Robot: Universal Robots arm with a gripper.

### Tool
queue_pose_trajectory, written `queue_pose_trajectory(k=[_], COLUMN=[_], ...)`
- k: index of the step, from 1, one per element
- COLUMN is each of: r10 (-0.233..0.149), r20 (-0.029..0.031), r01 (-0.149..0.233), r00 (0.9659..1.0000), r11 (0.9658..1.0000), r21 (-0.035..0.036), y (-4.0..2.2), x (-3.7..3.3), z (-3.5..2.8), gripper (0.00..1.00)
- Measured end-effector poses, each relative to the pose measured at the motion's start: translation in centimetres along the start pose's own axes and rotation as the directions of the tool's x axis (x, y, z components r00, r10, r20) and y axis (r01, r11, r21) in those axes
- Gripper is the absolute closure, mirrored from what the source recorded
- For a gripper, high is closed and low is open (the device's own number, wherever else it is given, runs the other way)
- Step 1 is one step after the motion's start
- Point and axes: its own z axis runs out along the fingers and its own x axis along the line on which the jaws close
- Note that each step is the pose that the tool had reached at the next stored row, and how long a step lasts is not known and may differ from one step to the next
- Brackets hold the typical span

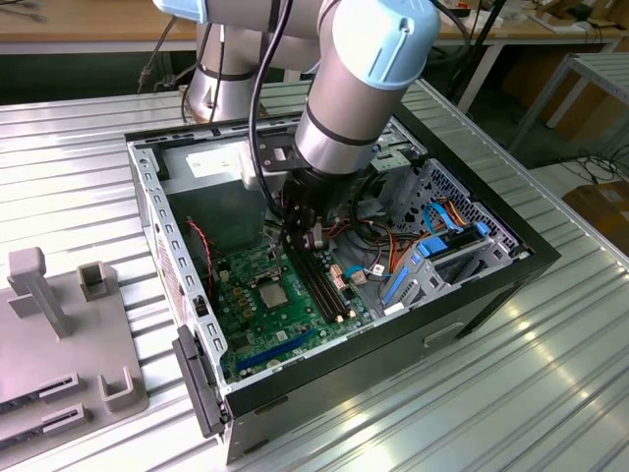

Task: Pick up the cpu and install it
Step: 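Close the cpu cover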

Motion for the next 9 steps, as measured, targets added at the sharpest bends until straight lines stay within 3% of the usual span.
queue_pose_trajectory(k=[9], r10=[-0.001], r20=[0.0000], r01=[0.001], r00=[1.0000], r11=[1.0000], r21=[-0.0001], y=[-0.10], x=[0.70], z=[-0.09], gripper=[0.89])
